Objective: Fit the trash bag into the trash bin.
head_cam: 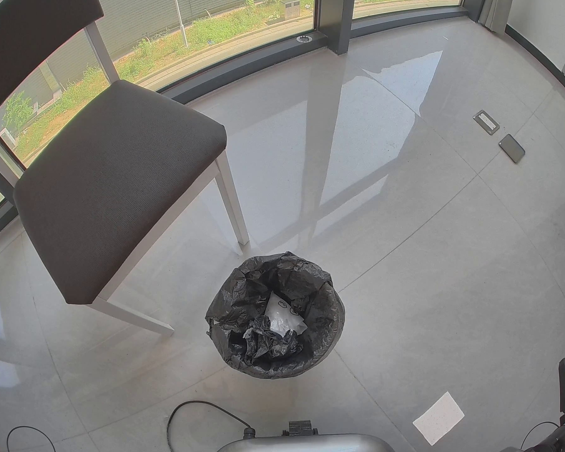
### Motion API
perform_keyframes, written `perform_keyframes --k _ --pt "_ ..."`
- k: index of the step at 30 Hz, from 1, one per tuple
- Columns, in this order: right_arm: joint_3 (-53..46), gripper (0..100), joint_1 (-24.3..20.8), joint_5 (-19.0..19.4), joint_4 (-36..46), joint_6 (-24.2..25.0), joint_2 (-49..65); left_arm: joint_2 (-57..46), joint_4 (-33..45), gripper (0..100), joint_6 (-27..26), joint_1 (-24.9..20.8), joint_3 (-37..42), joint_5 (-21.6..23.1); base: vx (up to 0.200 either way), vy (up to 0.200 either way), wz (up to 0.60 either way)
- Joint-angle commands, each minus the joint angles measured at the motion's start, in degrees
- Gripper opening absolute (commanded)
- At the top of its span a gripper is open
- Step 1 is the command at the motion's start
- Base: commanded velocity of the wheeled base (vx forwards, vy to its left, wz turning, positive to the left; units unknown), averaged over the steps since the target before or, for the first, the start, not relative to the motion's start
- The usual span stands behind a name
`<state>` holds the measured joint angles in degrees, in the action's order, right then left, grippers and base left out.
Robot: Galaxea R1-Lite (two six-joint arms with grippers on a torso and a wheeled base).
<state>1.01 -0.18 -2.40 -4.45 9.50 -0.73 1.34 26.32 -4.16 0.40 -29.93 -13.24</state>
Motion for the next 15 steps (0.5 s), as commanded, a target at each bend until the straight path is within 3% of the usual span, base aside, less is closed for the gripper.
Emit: perform_keyframes --k 1,4,7,10,11,12,15 --pt "-1.01 100 0.01 -0.41 0.06 1.05 0.38 -1.25 -15.86 100 -0.24 -0.49 18.24 1.29 0.000 0.000 0.00" --pt "-1.01 100 0.01 -0.24 0.06 -1.50 0.38 -1.25 -24.65 100 -0.06 -0.49 26.24 3.66 0.000 0.000 0.00" --pt "-1.01 100 0.01 0.56 0.06 -9.23 0.29 -1.25 -29.31 100 0.38 -0.58 29.84 4.54 0.000 0.000 0.00" --pt "-1.01 100 0.01 1.96 0.32 -12.05 0.29 -1.25 -29.40 100 1.17 -0.58 29.84 6.03 0.000 0.000 0.00" --pt "-1.01 100 0.01 1.96 0.32 -12.05 0.29 -1.25 -29.31 100 2.84 -0.49 29.93 9.64 0.000 0.000 0.00" --pt "-1.01 100 0.01 5.48 1.46 -12.75 0.38 -1.25 -29.40 100 3.01 -0.40 29.93 10.51 0.000 0.000 0.00" --pt "-0.57 100 0.09 6.27 5.86 -13.36 0.29 -1.34 -27.99 100 3.10 -0.40 29.93 12.10 0.000 0.000 0.00"
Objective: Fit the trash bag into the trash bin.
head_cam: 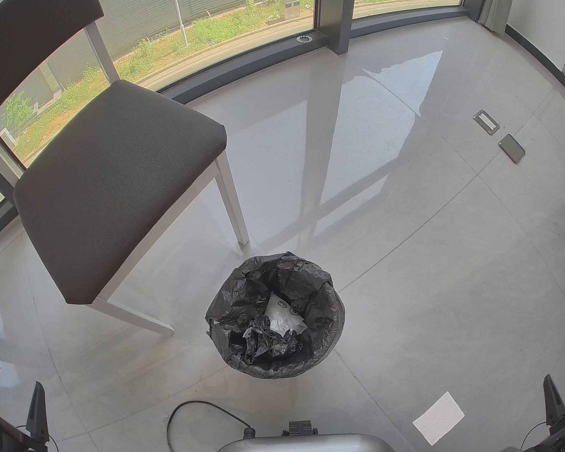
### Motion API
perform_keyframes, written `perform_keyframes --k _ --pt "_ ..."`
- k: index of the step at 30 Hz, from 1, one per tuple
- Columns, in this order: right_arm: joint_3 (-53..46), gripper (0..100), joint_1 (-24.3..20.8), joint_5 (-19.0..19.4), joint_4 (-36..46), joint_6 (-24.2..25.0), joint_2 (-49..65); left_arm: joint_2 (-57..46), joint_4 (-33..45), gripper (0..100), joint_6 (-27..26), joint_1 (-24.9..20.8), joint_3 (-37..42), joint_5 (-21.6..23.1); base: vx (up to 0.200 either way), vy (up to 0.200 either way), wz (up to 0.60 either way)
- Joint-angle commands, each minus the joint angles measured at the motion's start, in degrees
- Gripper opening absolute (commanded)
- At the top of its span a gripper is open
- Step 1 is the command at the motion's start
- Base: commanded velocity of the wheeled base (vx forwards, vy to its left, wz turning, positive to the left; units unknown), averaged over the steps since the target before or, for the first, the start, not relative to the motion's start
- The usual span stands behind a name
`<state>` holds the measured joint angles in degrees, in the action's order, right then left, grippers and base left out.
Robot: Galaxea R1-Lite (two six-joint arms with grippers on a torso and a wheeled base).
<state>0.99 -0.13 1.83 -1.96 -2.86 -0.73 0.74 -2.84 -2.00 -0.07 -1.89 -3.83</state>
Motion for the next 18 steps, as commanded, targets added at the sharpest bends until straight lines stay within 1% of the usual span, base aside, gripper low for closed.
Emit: perform_keyframes --k 1,3,8,10,12,17,18 --pt "-0.64 100 0.05 1.95 2.67 -0.74 0.20 -0.66 3.10 100 1.21 -0.01 1.80 2.69 0.000 0.000 0.00" --pt "-0.81 100 0.05 1.77 2.23 -0.39 -0.15 -0.48 4.42 100 1.47 -0.19 1.27 3.30 0.000 0.000 0.00" --pt "-0.90 100 0.05 1.77 2.14 -0.21 0.29 -0.66 4.16 100 1.56 -0.01 1.36 3.21 0.000 0.000 0.00" --pt "-0.99 100 0.05 1.86 1.96 1.19 0.29 -0.66 4.07 100 2.18 -0.01 1.45 2.95 0.000 0.000 0.00" --pt "-0.99 100 0.05 1.77 1.96 1.37 0.29 -0.66 3.28 100 3.58 -0.01 1.71 2.25 0.000 0.000 0.00" --pt "-0.99 100 0.13 1.77 1.79 1.19 0.29 -0.66 2.75 100 2.53 -0.01 1.80 2.25 0.000 0.000 0.00" --pt "-0.99 100 0.05 1.42 1.87 1.81 0.29 -0.66 2.75 100 2.53 -0.01 1.80 2.25 0.000 0.000 0.00"
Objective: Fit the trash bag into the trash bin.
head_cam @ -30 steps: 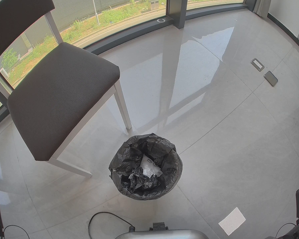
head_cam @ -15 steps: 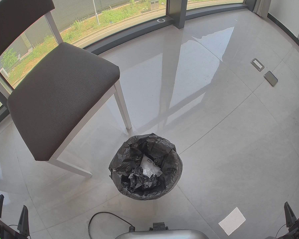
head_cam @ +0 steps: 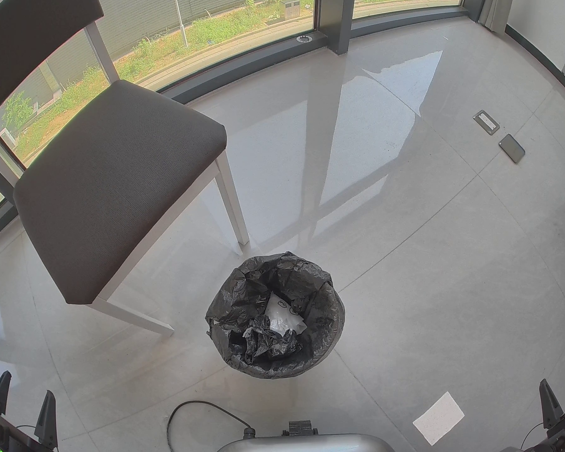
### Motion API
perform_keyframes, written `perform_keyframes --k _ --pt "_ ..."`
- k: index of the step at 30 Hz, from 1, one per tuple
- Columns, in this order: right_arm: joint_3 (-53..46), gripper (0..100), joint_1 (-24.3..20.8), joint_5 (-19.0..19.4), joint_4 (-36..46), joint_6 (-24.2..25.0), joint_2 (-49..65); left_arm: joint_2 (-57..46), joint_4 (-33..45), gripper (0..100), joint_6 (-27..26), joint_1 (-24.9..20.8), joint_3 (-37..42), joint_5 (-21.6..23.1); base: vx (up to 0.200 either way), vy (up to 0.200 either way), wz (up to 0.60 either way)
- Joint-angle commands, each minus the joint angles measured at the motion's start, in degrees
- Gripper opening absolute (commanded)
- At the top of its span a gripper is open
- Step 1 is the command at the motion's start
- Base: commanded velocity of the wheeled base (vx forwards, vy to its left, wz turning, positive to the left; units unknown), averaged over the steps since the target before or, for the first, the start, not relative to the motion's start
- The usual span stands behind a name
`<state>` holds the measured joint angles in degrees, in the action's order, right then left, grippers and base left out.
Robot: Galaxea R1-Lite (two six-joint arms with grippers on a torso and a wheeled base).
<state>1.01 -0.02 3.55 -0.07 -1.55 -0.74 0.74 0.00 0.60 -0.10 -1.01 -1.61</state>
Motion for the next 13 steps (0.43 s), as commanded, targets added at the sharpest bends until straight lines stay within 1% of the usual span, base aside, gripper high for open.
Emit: perform_keyframes --k 1,13 --pt "-1.01 100 -0.06 -0.56 0.07 0.85 0.30 -0.66 -0.09 100 -0.16 0.01 0.92 0.12 0.000 0.000 0.00" --pt "-1.01 100 -0.06 -0.65 -0.01 1.11 0.30 -0.66 -0.09 100 -0.16 0.01 0.92 0.03 0.000 0.000 0.00"
